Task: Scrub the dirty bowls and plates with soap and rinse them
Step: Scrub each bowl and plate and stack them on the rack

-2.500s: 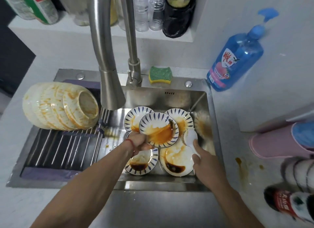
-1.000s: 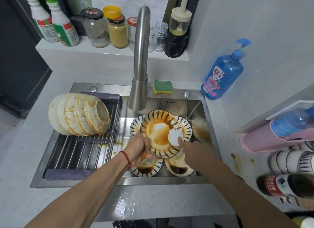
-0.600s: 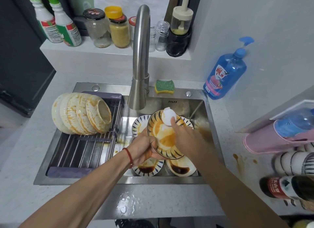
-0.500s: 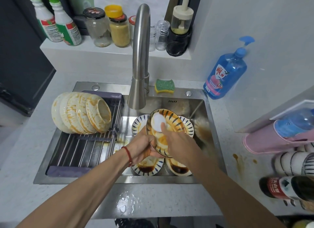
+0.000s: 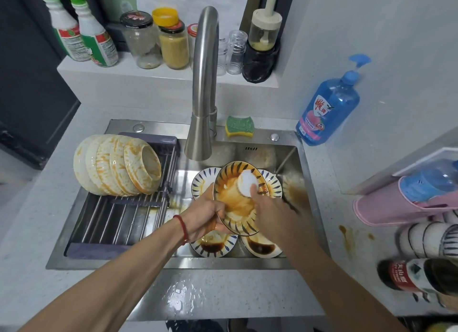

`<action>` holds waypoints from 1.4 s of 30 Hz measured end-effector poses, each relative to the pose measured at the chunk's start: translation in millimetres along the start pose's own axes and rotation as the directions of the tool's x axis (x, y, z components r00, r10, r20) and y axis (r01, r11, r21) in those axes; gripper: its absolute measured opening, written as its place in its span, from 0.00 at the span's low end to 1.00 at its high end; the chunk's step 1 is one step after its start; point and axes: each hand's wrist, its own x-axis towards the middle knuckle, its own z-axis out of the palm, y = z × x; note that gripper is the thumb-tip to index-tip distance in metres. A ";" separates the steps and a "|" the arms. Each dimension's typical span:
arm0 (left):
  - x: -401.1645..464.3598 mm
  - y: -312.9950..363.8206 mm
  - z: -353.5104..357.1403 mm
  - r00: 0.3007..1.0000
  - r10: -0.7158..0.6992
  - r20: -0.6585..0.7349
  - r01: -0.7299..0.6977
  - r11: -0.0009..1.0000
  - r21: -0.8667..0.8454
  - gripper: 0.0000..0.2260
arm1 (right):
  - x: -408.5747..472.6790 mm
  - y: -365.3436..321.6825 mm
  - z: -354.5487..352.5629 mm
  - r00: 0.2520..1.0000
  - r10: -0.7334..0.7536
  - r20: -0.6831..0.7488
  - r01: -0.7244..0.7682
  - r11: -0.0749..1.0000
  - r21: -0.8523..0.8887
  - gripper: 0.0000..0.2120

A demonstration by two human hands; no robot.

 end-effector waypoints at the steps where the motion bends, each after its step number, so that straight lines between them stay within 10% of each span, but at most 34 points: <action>1: 1.3 -0.1 -0.3 1.000 0.001 -0.014 -0.001 1.000 0.000 0.33 | -8.0 -11.3 3.5 0.999 -0.043 0.006 0.042 0.999 0.028 0.32; 42: 3.0 -2.0 -4.3 0.973 0.182 -0.145 -0.159 0.975 0.154 0.35 | -44.0 -10.3 36.8 0.988 0.078 0.131 -0.084 0.996 0.040 0.35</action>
